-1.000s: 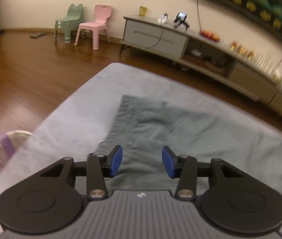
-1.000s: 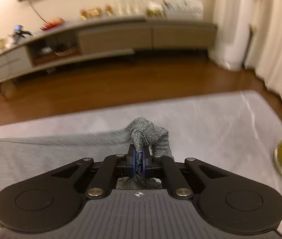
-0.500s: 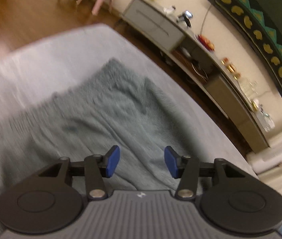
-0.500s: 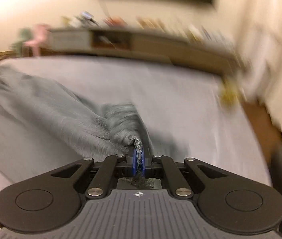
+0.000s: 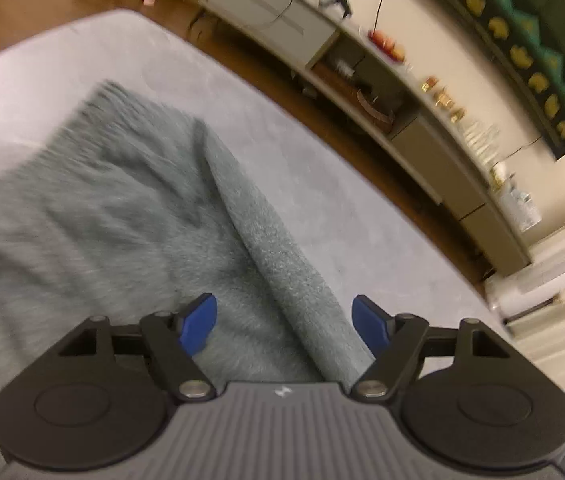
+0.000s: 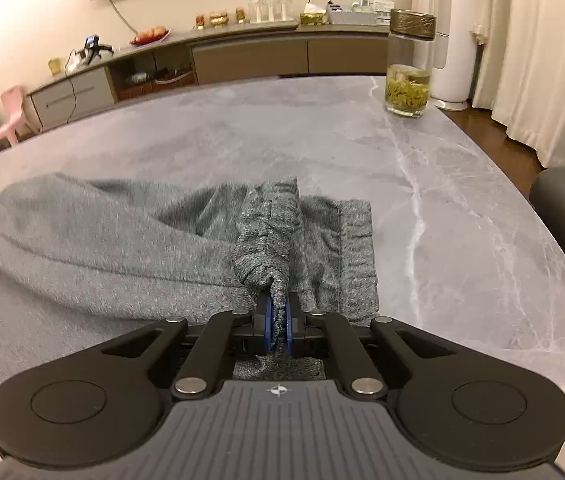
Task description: Fold clothes
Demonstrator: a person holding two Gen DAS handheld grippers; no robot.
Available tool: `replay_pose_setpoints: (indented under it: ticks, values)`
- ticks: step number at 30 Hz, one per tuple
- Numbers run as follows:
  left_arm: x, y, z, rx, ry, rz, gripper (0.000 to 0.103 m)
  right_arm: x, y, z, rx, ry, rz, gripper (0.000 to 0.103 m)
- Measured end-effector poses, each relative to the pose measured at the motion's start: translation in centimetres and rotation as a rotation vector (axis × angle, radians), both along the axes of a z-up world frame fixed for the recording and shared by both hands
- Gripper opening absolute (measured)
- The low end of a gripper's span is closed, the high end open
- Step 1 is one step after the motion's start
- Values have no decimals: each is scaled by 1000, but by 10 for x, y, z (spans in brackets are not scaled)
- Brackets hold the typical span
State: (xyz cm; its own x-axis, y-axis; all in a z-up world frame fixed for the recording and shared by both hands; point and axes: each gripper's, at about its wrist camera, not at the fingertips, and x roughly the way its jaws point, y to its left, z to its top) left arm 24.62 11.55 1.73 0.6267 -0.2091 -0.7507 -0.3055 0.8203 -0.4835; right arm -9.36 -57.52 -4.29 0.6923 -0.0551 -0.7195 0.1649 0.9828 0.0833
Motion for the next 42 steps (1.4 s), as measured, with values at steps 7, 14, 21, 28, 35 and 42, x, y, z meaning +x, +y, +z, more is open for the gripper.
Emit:
replay_pose_setpoints:
  ticks: [7,14,21,28,35,42]
  values:
    - [-33,-2,53,52,-208,-71,2,-3,-18,13,43,-83,8,5]
    - [-227,52,56,44,-188,-114,4,-39,-57,14,102,-104,-3,6]
    - [-240,73,22,42,-116,26,58,-63,-55,19,206,-148,33,75]
    - [-211,69,6,120,-65,48,39,-9,-38,13,154,-50,45,36]
    - [-235,138,40,81,-234,220,0,-29,-37,119,85,-418,88,3]
    - [-235,151,1,75,-47,157,5,-58,-37,27,55,-15,131,5]
